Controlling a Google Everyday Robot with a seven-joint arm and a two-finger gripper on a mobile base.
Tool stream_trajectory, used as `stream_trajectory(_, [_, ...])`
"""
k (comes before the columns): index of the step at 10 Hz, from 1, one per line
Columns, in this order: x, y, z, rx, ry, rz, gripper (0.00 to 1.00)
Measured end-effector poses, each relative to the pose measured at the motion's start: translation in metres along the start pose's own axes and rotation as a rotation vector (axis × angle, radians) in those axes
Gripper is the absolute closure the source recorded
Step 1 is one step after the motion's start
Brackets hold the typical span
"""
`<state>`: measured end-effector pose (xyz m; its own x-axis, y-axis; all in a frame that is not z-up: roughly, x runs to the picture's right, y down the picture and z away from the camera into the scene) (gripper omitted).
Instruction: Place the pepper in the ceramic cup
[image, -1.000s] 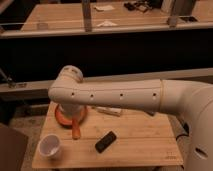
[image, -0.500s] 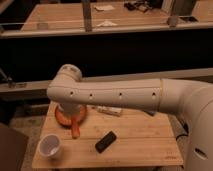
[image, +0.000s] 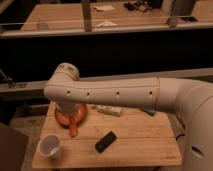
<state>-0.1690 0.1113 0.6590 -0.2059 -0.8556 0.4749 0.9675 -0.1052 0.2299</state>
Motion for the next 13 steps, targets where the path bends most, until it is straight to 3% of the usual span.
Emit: stream_trajectory(13, [-0.003, -0.029, 0.010, 0.029, -0.001, -0.060, 1.00])
